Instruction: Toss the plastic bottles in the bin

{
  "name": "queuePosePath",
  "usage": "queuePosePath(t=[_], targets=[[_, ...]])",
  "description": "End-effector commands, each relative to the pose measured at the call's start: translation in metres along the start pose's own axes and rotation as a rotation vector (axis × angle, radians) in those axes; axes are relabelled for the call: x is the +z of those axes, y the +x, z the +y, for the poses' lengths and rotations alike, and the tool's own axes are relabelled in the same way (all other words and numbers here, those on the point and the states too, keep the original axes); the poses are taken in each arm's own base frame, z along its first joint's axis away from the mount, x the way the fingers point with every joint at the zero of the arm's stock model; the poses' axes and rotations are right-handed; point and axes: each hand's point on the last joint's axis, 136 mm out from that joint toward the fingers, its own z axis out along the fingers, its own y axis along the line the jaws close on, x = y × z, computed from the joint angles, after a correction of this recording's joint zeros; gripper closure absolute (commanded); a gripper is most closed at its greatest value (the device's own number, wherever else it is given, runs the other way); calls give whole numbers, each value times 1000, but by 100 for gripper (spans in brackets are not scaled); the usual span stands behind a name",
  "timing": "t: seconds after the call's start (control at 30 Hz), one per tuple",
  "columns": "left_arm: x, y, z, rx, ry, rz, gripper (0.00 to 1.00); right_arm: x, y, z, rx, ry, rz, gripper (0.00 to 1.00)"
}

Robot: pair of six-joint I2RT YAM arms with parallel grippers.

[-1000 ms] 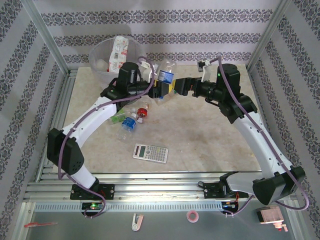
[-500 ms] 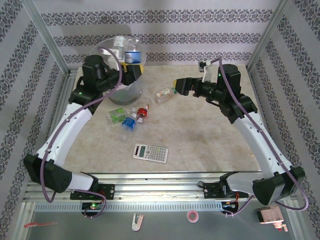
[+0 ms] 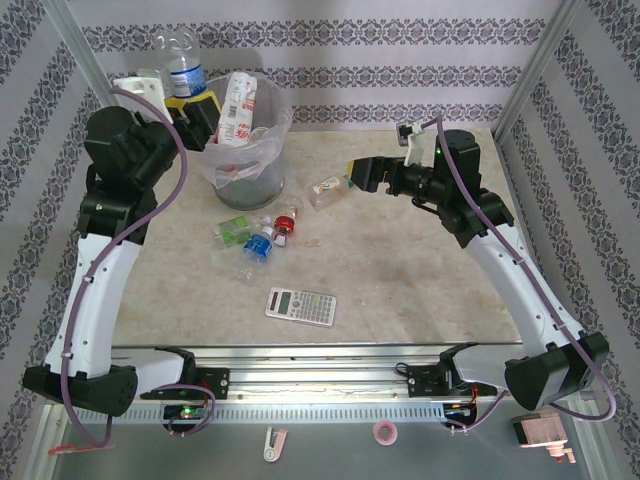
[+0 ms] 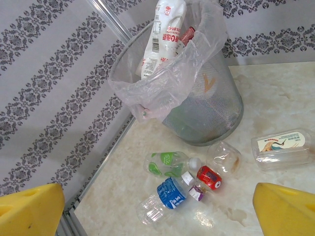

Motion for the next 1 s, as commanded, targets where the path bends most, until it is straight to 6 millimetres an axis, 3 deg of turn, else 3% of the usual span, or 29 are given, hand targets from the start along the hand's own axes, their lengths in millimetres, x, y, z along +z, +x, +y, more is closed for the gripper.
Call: queuePosePath(t=[0.0, 0.2, 0.4, 0.53, 0.67, 0.7, 0.73, 0.8, 0.83, 0.9, 0.97], targets=[[-11, -41, 6, 72, -49, -130, 69, -5, -4, 2, -11, -2, -26, 2], [-10, -54, 5, 102, -50, -181, 69, -4, -6, 1, -16, 0, -28, 2], [10, -44, 8, 109, -36, -127, 69, -1, -7, -1, -17, 1, -24, 2], [39, -18, 21, 88, -38, -17, 68, 3, -8, -3, -14, 0, -20, 2], [79, 40, 60, 5, -82, 167, 64, 6, -6, -5, -6, -7, -5, 2], [87, 55, 67, -8, -87, 213, 61, 7, -5, -6, -2, -9, -1, 2], [96, 73, 75, -13, -103, 265, 50, 8, -4, -5, 1, -13, 5, 2], [107, 99, 90, -30, -144, 343, 19, 8, -2, -6, 7, -18, 13, 2], [111, 107, 97, -45, -171, 370, 9, 9, 0, -6, 13, -22, 19, 2], [114, 104, 102, -69, -200, 386, 2, 10, 5, -6, 27, -29, 36, 2], [114, 89, 96, -89, -190, 355, 0, 11, 10, -8, 36, -28, 48, 2]])
